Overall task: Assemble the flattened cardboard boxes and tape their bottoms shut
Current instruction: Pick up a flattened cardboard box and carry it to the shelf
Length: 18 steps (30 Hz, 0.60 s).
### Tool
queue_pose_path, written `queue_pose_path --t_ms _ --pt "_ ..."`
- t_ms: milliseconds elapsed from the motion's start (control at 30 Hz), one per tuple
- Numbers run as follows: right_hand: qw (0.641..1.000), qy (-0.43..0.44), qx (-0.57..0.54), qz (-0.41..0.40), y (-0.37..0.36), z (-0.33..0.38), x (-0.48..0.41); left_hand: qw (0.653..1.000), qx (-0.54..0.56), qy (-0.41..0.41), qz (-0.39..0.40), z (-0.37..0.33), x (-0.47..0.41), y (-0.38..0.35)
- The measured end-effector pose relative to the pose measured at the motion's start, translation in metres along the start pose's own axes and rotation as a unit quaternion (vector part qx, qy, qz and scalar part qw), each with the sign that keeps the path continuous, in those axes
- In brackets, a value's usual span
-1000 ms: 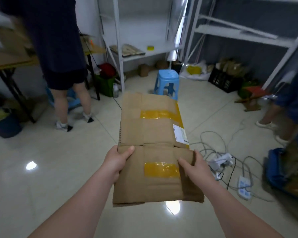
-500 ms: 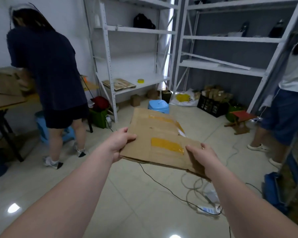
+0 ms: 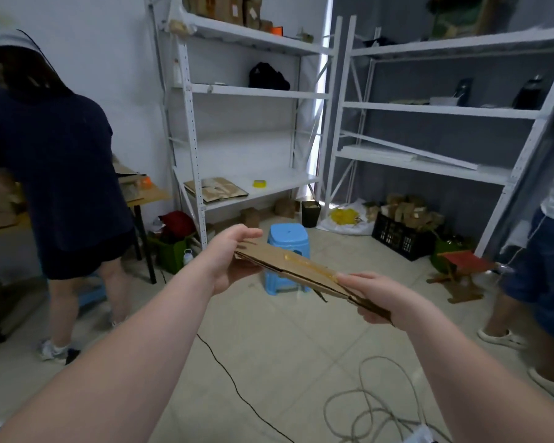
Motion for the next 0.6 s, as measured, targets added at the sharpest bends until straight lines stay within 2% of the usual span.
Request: queue_pose_path --t_ms 233,333,600 --pt "0.997 0.052 -0.001 0.057 0.02 0.008 -0.063 0.998 -0.008 -0.017 -0.063 -0.018 -0.083 -0.022" --pt "0.994 0.083 0.026 0.069 0.026 0.014 -0.095 0.998 0.007 -0.018 -0.064 -0.018 -0.127 -0.035" --pt "0.994 0.097 0.05 0.013 0.061 0.061 -0.234 0.996 0.067 -0.003 -0.058 -0.02 -0.27 -0.047"
Point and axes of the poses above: each hand's wrist, its own x-axis away from the middle knuckle, its own y-axis out of the back of the hand, z = x × y, the point moved 10 cm from there along -x, towards the middle knuckle, and after that the axes turned 7 degrees about x, right-handed, at the moved point
